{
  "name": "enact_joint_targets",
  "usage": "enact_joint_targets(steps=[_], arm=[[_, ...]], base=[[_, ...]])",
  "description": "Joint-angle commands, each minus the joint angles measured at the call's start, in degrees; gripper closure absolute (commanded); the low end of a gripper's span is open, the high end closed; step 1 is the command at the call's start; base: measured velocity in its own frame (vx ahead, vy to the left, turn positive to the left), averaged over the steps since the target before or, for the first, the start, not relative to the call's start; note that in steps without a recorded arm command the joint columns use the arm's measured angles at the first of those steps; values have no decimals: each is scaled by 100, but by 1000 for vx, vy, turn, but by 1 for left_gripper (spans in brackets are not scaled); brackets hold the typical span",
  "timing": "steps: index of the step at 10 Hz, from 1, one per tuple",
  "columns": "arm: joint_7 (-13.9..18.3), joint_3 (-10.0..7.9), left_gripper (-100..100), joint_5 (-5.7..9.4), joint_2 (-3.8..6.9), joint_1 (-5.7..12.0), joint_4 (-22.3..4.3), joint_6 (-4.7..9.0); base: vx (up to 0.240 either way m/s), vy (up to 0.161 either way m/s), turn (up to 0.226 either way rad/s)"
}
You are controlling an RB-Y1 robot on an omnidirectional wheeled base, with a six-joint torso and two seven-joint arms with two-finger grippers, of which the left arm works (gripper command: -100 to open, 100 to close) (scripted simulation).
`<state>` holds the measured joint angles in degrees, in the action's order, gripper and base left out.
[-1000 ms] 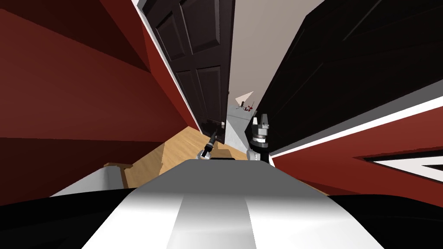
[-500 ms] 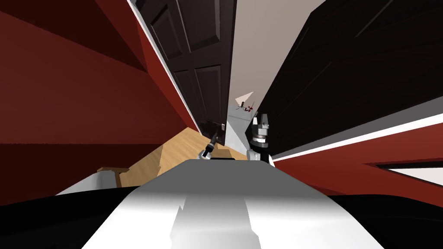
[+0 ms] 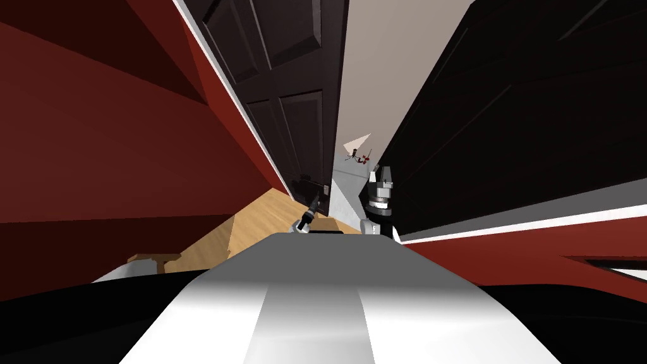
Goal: Push the door open
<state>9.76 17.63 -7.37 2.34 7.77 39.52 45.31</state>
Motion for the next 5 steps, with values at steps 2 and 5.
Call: enact_joint_targets(steps=[2,5], arm=[[-20,-21,-100,10,46,14,-31,-3],[-51,-58,-100,27,55,29,-68,-3]], base=[[103,-31,-21],[179,-61,-29]])
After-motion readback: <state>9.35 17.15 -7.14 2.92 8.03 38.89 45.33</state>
